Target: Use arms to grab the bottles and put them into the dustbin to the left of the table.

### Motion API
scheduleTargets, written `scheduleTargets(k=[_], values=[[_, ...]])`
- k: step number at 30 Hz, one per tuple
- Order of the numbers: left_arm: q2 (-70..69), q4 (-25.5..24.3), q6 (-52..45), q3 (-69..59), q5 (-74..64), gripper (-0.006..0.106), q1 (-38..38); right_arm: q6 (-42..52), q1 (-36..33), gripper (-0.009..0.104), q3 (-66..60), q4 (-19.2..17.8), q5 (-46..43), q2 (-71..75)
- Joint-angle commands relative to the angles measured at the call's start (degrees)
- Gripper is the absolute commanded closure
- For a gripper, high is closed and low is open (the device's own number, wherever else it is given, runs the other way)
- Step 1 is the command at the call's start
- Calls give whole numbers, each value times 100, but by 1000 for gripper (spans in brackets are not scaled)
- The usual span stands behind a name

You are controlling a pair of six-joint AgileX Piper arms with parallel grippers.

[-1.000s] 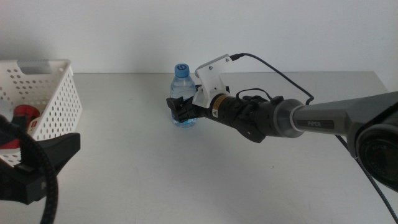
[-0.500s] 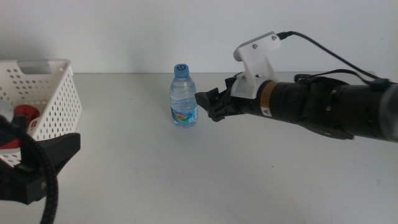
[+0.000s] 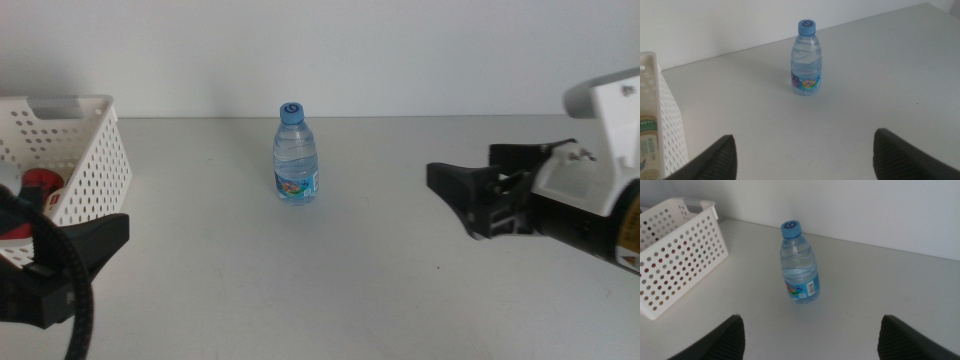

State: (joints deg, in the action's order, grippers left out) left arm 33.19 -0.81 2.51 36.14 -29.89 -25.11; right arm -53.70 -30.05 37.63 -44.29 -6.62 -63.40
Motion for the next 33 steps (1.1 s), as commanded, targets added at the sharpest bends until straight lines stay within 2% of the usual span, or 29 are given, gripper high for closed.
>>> scheduleTargets(k=[1,3,8,10,12,15,24,33], values=[[9,-2,69,147,438,8,10,968,-70,27,-103,1008,340,790],[9,-2,69,147,445,8,10,2089,-239,27,-129,1759,994,1274],[9,-2,69,147,445,8,10,4814,-483,27,-136,4288,2135,2130],[9,-2,69,147,445,8,10,5317,-483,27,-136,4757,2293,2260],[9,-2,69,147,445,8,10,5453,-483,27,-136,4846,2343,2324],[9,-2,69,147,445,8,10,5453,-483,27,-136,4746,2196,2316],[9,-2,69,147,445,8,10,5453,-483,27,-136,4746,2001,2316],[126,-15,63,-20,2210,8,10,5453,-483,27,-136,4743,2001,2316]])
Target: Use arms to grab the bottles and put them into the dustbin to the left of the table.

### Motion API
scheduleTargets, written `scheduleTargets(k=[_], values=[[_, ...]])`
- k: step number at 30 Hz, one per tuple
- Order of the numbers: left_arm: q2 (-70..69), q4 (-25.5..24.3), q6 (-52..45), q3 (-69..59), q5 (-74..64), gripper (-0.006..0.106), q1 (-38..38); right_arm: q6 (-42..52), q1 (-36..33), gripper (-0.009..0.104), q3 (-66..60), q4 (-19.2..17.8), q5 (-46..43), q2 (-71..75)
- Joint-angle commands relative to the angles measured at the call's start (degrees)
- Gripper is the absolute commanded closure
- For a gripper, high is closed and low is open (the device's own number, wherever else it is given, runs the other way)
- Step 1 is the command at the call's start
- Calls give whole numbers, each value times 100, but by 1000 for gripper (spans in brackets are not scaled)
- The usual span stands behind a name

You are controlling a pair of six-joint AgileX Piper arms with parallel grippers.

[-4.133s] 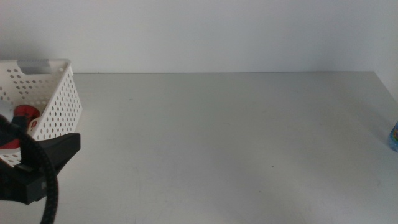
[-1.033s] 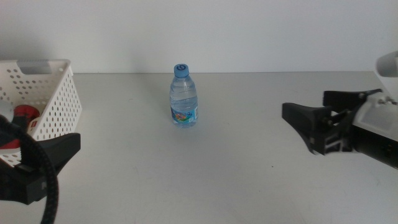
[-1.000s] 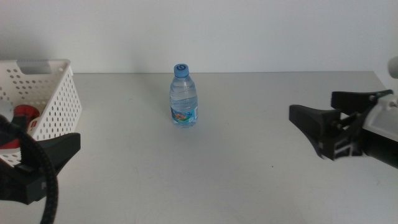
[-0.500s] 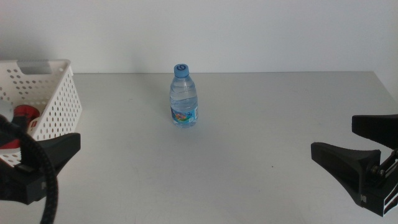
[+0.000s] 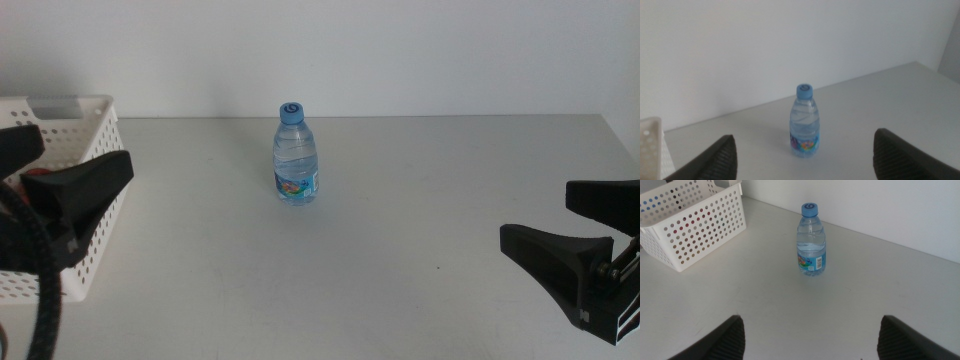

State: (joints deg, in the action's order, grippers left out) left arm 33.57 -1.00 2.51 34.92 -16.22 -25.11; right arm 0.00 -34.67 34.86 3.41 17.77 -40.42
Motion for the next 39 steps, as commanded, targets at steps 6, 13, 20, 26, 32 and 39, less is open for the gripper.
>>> scheduleTargets(k=[6,13,20,26,32,39], values=[[442,-38,58,-678,2599,8,10,83,-21,27,142,-27,-432,18],[1061,-84,157,-1890,4511,8,10,83,-21,27,142,-27,-432,18],[2527,-217,115,-1459,4727,8,10,83,-21,27,142,-27,-432,18],[4109,-297,291,-581,5264,8,10,83,-21,27,142,-27,-432,18],[5360,-547,489,538,5293,8,61,83,-21,27,142,-27,-432,18],[6486,-703,520,1644,5293,8,169,83,-21,27,142,-27,-432,18]])
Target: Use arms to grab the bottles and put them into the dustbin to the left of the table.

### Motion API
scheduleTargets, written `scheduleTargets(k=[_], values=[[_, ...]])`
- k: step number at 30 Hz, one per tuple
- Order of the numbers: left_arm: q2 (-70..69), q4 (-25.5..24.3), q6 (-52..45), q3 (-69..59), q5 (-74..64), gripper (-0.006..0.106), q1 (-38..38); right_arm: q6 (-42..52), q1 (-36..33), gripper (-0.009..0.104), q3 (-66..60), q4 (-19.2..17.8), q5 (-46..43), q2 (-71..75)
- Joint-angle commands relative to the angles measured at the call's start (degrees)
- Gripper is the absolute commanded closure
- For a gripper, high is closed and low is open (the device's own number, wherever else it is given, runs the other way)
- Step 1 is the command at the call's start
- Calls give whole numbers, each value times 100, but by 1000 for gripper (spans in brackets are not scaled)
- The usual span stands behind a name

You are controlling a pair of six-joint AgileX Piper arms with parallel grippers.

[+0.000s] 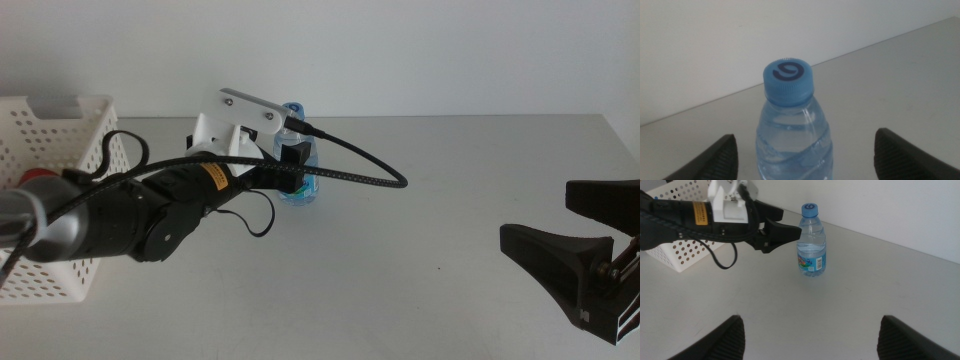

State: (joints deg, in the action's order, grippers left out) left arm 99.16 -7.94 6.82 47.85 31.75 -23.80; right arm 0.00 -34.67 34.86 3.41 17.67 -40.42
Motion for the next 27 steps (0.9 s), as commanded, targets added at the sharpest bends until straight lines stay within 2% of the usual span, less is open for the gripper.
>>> scheduleTargets(k=[1,13,16,19,23,25,27], values=[[77,-30,118,499,495,8,50,83,-21,27,142,-27,-422,18],[1551,-31,215,1707,523,8,58,83,-21,27,142,-27,-422,18],[1836,93,235,1833,752,12,90,83,-21,27,142,-27,-422,18],[1988,91,441,1853,935,29,117,83,-21,27,142,-27,-422,18],[1803,-524,521,1853,533,65,165,83,-21,27,142,-27,-422,18],[1549,-531,533,1853,102,79,165,83,-21,27,142,-27,-422,18],[1219,-379,533,1853,-488,88,165,83,-21,27,142,-27,-422,18]])
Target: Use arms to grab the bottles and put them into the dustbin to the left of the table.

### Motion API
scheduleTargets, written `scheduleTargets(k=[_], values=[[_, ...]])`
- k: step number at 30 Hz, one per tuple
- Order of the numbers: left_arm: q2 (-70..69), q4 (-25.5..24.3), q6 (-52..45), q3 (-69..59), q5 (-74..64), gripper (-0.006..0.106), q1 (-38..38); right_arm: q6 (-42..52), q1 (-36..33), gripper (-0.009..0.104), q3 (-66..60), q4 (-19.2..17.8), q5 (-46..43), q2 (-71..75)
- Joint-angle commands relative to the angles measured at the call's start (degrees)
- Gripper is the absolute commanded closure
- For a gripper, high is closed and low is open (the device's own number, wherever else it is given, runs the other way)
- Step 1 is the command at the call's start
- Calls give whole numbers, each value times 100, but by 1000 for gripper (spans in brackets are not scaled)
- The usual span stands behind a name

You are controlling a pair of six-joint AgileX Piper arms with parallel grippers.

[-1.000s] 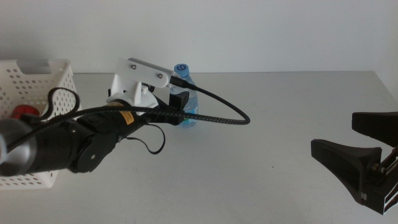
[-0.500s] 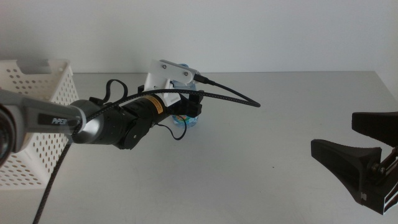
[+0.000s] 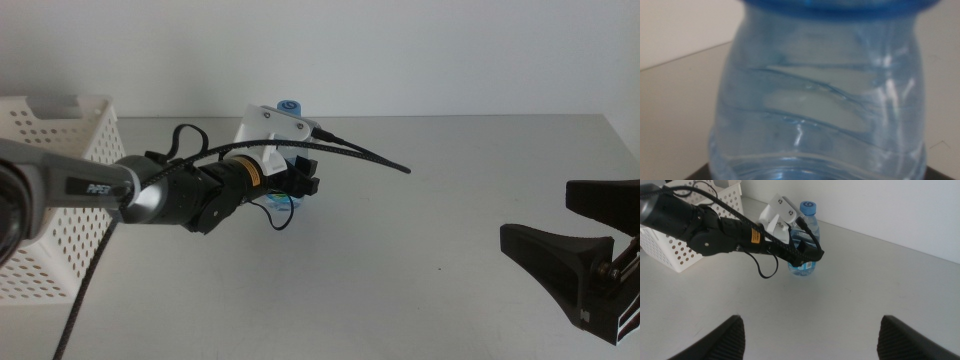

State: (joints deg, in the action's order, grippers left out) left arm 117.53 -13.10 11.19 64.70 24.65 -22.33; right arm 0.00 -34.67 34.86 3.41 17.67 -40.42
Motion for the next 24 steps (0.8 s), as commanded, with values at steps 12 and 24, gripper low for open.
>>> scheduleTargets(k=[12,24], values=[[-2725,482,-296,1095,-4090,97,465,83,-21,27,142,-27,-422,18],[-2847,1086,-2459,2593,-7889,97,2451,83,-21,27,142,-27,-422,18]])
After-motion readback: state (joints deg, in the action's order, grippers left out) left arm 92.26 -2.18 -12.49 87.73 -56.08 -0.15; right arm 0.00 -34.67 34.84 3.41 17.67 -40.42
